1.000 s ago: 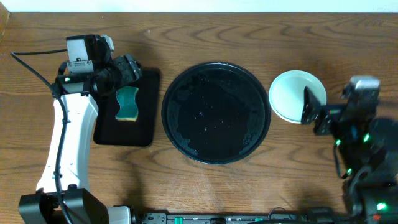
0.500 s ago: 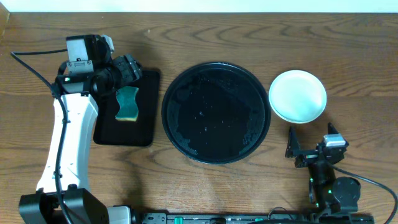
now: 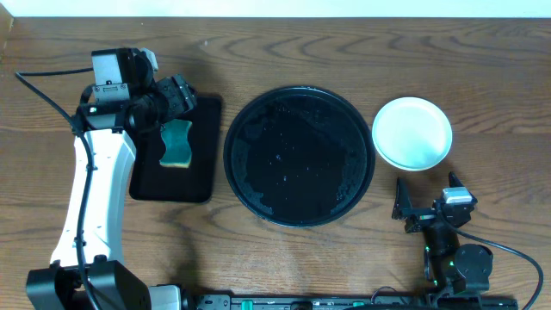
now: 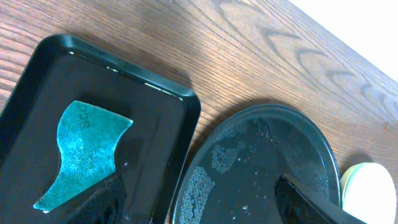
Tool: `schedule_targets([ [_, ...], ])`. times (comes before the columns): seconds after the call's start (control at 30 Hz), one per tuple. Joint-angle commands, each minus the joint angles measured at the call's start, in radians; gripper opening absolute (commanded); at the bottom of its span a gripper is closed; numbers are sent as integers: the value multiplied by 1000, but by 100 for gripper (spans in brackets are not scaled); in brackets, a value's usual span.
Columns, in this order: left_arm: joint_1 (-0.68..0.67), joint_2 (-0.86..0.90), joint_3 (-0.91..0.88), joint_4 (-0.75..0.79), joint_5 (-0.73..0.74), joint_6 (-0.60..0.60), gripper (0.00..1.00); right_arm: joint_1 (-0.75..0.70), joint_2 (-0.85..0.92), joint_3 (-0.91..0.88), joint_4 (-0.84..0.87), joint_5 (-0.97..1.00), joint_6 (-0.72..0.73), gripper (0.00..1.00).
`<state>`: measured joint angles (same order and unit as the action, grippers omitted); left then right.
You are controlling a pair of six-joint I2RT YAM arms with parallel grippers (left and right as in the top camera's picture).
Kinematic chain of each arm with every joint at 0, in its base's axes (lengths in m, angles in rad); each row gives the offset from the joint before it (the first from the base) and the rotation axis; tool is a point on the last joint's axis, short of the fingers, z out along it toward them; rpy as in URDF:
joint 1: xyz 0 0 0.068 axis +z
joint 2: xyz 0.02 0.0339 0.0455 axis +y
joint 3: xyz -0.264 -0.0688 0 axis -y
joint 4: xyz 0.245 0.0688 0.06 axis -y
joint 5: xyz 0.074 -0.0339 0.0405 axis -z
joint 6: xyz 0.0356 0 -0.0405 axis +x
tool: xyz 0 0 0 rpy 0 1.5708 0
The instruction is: Clean dirty plates on tray and stack at the side
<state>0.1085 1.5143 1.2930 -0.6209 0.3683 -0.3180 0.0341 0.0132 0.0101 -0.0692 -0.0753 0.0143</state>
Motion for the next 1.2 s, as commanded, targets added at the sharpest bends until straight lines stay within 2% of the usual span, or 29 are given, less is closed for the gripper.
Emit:
schedule_targets([
  [0.0,3,2,5,1,6,-2,77,-8,-6,-5,2,-5,-1,99],
  [0.43,3,2,5,1,6,-2,77,-8,-6,-5,2,-5,-1,99],
  [0.5,3,2,5,6,-100,41,77,-8,-6,-5,2,-5,-1,99],
  [0.6,3,2,5,0,-246,43,78,-8,-6,-5,2,-5,-1,99],
  [0.8,3,-18,1,-6,-266,44,78,-8,-6,-5,2,-5,-1,99],
  [0.93,3,-105,-14,-27,-359,79,77,-8,-6,-5,2,-5,-1,99],
  [1.17,3,-381,-218,47,-354,248,77,-8,-6,-5,2,-5,-1,99],
])
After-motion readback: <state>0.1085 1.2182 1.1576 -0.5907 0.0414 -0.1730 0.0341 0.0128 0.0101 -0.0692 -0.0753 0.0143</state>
